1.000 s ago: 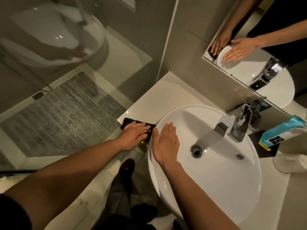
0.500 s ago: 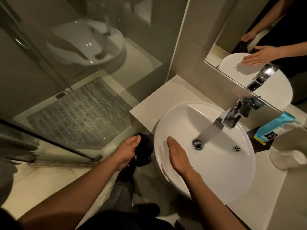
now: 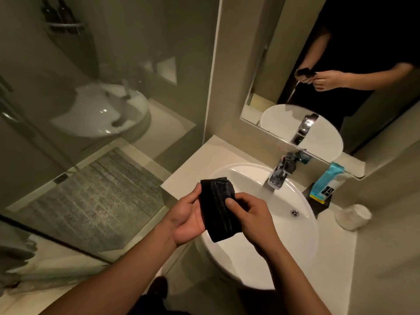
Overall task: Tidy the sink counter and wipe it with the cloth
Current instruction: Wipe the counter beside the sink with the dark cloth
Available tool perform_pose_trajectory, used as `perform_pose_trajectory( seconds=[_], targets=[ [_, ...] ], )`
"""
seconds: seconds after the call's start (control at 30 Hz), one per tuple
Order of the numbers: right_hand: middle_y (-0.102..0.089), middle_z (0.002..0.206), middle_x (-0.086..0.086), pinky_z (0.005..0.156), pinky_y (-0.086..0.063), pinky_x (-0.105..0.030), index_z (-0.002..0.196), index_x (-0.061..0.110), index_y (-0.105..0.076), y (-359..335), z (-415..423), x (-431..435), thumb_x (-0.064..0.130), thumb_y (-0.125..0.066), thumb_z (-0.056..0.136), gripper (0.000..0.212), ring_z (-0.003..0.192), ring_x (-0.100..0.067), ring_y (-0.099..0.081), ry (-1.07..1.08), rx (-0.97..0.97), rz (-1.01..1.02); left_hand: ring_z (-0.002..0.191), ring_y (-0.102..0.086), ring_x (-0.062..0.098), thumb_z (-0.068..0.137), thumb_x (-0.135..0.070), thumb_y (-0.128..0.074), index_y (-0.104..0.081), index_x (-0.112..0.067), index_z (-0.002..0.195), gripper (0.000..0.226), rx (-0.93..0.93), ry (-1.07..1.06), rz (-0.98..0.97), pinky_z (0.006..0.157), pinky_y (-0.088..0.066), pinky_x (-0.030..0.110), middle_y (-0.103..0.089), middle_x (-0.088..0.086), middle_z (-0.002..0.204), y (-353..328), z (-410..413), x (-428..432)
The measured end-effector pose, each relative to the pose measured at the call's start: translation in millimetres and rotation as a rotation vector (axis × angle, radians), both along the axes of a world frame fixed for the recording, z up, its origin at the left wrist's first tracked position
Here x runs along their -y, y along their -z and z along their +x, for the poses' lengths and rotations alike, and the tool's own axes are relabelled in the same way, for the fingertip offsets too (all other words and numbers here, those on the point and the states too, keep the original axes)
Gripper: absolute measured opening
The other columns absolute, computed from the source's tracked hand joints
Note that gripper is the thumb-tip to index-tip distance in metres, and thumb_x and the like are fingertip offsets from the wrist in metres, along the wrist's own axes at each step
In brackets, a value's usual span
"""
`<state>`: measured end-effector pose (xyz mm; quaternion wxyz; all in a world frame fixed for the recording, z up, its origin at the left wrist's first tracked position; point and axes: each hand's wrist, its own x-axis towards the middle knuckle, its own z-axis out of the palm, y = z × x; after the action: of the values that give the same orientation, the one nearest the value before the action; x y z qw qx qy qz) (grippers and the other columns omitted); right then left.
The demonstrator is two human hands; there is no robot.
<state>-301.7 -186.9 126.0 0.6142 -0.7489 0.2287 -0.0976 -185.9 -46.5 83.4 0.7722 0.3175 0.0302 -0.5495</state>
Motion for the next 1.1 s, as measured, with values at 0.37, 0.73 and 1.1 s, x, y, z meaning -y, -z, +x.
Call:
perform_pose_trajectory(
  seconds=[0.37, 0.73, 1.1],
  targets=[
    [-0.068, 0.081, -0.016, 0.055, -0.048, -0.031, 0.092, 0.006, -0.071, 26, -26, -8, 0.024, -0.063, 0.099, 0.021, 0.069, -0.021, -0.061, 0.383, -0.076, 0.236, 0.13, -0.059, 0.035, 0.089, -0.033, -0.072, -0.07, -0.006, 0.126, 0.045, 0.114, 0.22, 0.254, 0.113, -0.044, 0.053, -0.064, 0.02, 0.135, 9, -8, 40],
    [-0.069, 0.074, 0.009, 0.063, -0.049, -0.019, 0.093, 0.02, -0.074, 43, -53, -28, 0.018, -0.065, 0.098, 0.011, 0.066, -0.004, -0.059, 0.37, -0.153, 0.138, 0.117, -0.067, 0.035, 0.085, -0.032, -0.074, -0.069, 0.0, 0.124, 0.051, -0.017, 0.395, 0.26, 0.107, -0.05, 0.048, -0.07, 0.021, 0.123, 30, -32, 50],
    [-0.08, 0.094, 0.007, 0.075, -0.054, -0.016, 0.102, 0.019, -0.079, 59, -84, -62, 0.004, -0.056, 0.101, 0.028, 0.091, -0.005, -0.074, 0.503, -0.179, 0.267, 0.111, -0.066, 0.036, 0.073, -0.012, -0.088, -0.063, 0.005, 0.125, 0.06, -0.034, 0.589, 0.282, 0.099, -0.054, 0.046, -0.066, 0.025, 0.118, 55, -59, 26]
  ],
)
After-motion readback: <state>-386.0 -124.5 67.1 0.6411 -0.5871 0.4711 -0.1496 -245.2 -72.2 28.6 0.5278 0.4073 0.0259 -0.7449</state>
